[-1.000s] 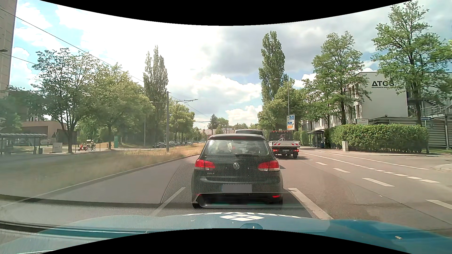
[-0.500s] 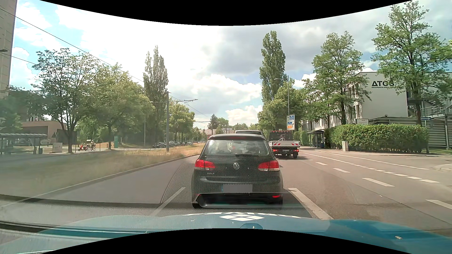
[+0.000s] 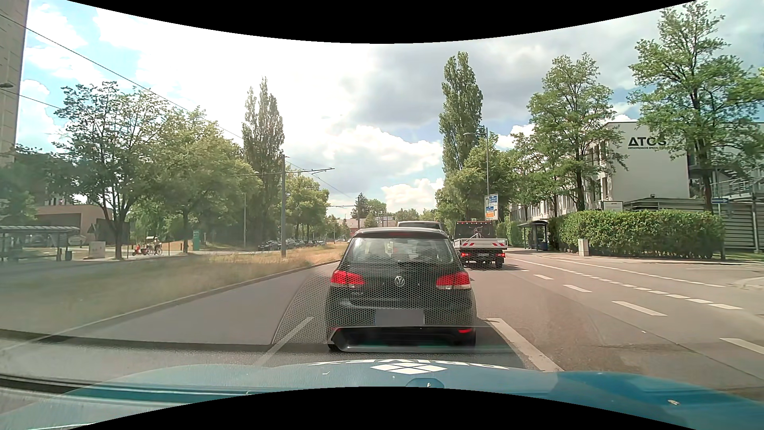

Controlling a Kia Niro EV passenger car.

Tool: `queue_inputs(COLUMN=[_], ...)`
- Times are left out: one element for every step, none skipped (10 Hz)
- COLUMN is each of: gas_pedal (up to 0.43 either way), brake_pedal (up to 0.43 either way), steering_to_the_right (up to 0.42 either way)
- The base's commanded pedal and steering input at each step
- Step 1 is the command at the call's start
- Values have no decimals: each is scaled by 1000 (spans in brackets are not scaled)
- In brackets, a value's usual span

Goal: Follow the waypoints while adhering to traffic rules and regulations

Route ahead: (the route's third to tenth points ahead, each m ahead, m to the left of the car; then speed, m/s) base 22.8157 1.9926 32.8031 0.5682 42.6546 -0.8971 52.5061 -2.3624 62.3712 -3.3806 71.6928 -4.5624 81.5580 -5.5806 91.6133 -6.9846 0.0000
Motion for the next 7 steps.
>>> queue_inputs(gas_pedal=[0, 0, 0, 0, 0, 0, 0], brake_pedal=[256, 262, 262, 256, 262, 128, 0], steering_to_the_right=[24, 23, 23, 23, 23, 24, 23])
